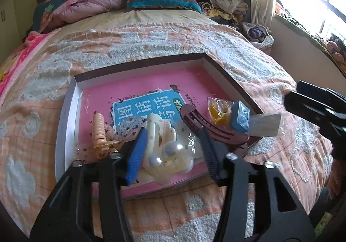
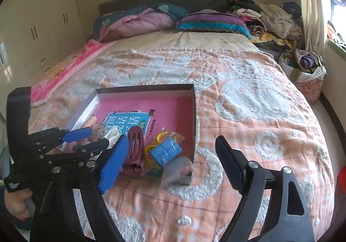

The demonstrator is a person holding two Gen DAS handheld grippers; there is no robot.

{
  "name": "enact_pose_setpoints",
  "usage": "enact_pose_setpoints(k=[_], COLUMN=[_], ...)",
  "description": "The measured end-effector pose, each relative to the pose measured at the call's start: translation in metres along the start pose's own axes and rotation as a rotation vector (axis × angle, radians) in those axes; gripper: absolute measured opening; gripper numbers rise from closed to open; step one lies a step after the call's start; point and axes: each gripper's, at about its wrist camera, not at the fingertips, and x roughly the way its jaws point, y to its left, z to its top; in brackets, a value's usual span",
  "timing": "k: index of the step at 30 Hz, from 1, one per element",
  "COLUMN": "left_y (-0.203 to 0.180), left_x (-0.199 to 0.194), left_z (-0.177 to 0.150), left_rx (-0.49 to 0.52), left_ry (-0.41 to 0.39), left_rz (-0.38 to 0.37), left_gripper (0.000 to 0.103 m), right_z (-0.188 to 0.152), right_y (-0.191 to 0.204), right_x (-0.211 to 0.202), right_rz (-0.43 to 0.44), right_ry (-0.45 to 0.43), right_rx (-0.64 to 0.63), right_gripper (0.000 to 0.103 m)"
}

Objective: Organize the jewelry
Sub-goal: 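Carry both items into the tray and open both tools to release them, then withdraw both open tools away from the tray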

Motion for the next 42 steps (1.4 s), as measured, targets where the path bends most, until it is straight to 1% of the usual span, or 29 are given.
enact_pose_setpoints(k=[1, 6, 9, 11, 14, 15, 16, 17, 19, 20, 27, 33, 39, 42], left_y=[0.0, 0.001, 0.0, 0.0, -0.002, -0.004, -0.005, -0.006, -0.009, -0.01, -0.016, -0.018, -0.019, -0.021], left_x=[-0.001, -0.013, -0.023, -0.03, -0.045, -0.052, -0.058, -0.062, -0.077, -0.085, -0.133, -0.165, -0.18, -0.184], left_z=[0.001, 0.005, 0.007, 0.008, 0.01, 0.01, 0.01, 0.011, 0.01, 0.01, 0.005, -0.013, -0.041, -0.061], left_rx=[-0.003, -0.013, -0.016, -0.016, -0.017, -0.017, -0.016, -0.014, -0.007, -0.005, -0.01, -0.013, -0.014, -0.024], left_ry=[-0.003, -0.022, -0.035, -0.045, -0.06, -0.065, -0.072, -0.079, -0.102, -0.113, -0.193, -0.228, -0.218, -0.192], left_rz=[0.005, 0.012, 0.019, 0.021, 0.022, 0.021, 0.022, 0.025, 0.039, 0.046, 0.067, 0.085, 0.103, 0.103], left_gripper=[0.054, 0.055, 0.061, 0.063, 0.073, 0.078, 0.08, 0.082, 0.091, 0.093, 0.094, 0.094, 0.094, 0.094], right_z=[-0.001, -0.004, -0.005, -0.005, -0.006, -0.006, -0.006, -0.007, -0.009, -0.009, -0.016, -0.028, -0.051, -0.067], right_y=[-0.001, -0.004, -0.004, -0.001, 0.002, 0.003, 0.004, 0.004, 0.007, 0.009, 0.022, 0.032, 0.037, 0.041], right_x=[-0.005, -0.029, -0.042, -0.048, -0.06, -0.065, -0.07, -0.075, -0.085, -0.088, -0.126, -0.153, -0.177, -0.185], right_rz=[-0.001, -0.001, 0.001, -0.001, -0.009, -0.011, -0.008, -0.004, -0.001, 0.0, -0.011, -0.016, -0.012, -0.009], right_ry=[-0.006, -0.039, -0.059, -0.066, -0.085, -0.091, -0.097, -0.106, -0.12, -0.126, -0.182, -0.22, -0.232, -0.223], right_rx=[0.005, 0.028, 0.031, 0.029, 0.024, 0.027, 0.031, 0.036, 0.04, 0.038, 0.013, -0.003, -0.005, -0.011], right_gripper=[0.085, 0.09, 0.092, 0.093, 0.096, 0.097, 0.097, 0.097, 0.098, 0.098, 0.099, 0.099, 0.099, 0.099])
